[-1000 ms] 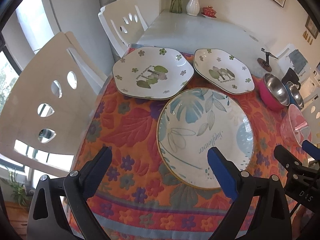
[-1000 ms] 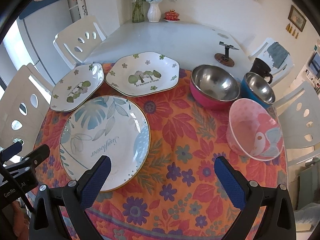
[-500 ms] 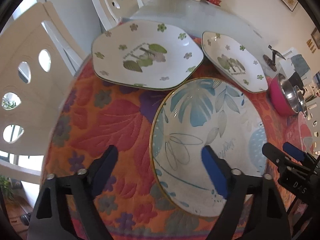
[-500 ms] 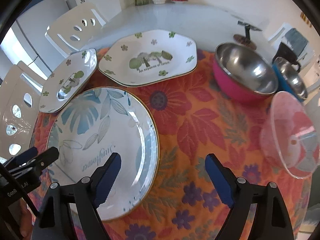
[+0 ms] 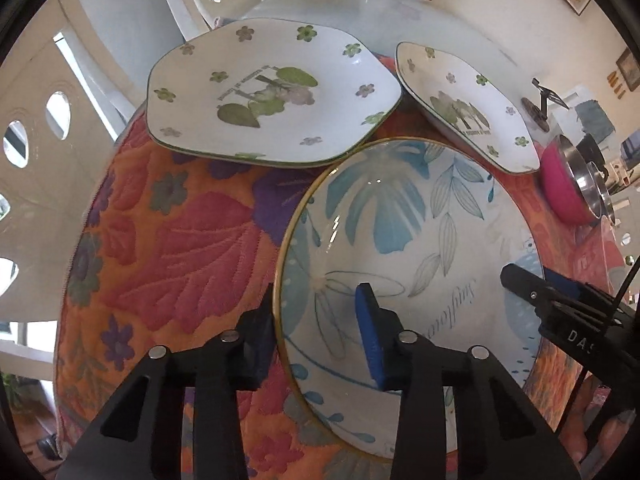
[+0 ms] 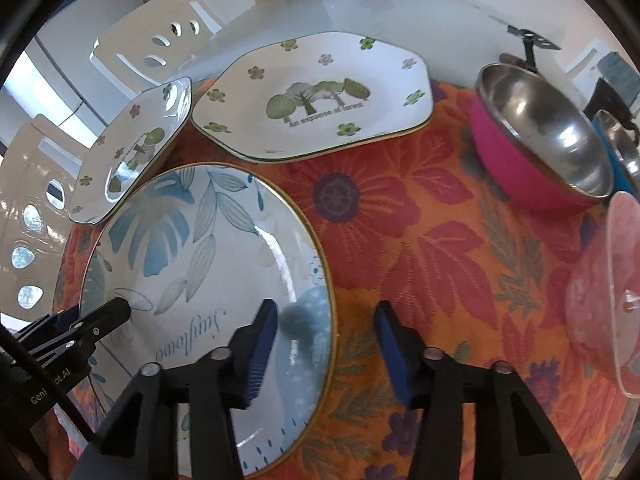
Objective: Organize plates and bowls
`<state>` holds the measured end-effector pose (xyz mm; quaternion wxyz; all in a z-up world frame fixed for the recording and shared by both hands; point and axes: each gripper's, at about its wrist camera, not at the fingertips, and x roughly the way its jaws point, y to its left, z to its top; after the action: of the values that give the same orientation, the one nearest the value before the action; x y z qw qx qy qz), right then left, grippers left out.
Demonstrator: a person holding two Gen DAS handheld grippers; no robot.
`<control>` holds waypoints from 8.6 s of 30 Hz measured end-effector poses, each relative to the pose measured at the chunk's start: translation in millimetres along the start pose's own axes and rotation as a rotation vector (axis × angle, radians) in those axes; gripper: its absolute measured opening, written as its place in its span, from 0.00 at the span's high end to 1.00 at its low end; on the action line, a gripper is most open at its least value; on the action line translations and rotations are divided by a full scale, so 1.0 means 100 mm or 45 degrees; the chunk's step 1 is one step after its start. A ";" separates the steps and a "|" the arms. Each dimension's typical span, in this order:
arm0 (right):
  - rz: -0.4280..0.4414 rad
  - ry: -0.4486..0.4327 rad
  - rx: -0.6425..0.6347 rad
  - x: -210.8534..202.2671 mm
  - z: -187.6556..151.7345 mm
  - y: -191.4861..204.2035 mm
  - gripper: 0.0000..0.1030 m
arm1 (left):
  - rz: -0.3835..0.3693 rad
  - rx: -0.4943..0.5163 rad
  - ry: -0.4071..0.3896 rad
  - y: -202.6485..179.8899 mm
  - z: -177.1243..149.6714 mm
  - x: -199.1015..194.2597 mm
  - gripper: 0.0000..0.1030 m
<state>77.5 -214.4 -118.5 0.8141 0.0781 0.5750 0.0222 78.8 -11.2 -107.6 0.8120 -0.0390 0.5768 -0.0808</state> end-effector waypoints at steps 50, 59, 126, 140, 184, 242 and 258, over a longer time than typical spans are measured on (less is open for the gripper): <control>0.166 0.140 -0.100 -0.45 -1.01 0.53 0.65 | 0.135 -0.034 -0.043 0.28 -0.99 -0.58 0.69; 0.173 0.144 -0.125 -0.46 -1.02 0.42 0.65 | 0.128 -0.063 -0.074 0.28 -0.91 -0.65 0.69; 0.278 -0.013 0.209 0.62 1.01 1.08 0.74 | -0.302 0.007 -0.107 1.28 1.96 0.49 0.72; 0.271 0.020 -0.059 0.56 0.96 1.09 0.74 | -0.294 0.006 -0.098 1.34 1.15 0.16 0.72; 0.195 -0.127 0.001 -1.26 -1.36 0.39 0.73 | -0.341 0.232 -0.104 0.14 -0.93 -1.01 0.65; -0.028 0.252 0.170 -0.76 -1.29 0.42 0.73 | -0.304 0.191 -0.038 0.51 -0.72 -0.68 0.65; -0.116 -0.029 0.143 -1.24 -0.72 0.35 0.67 | -0.364 0.294 -0.219 0.33 0.18 -1.02 0.62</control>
<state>-30.7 -187.9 -20.8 0.8151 0.0977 0.5689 -0.0481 66.1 38.7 -11.5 0.8377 -0.0338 0.4806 -0.2572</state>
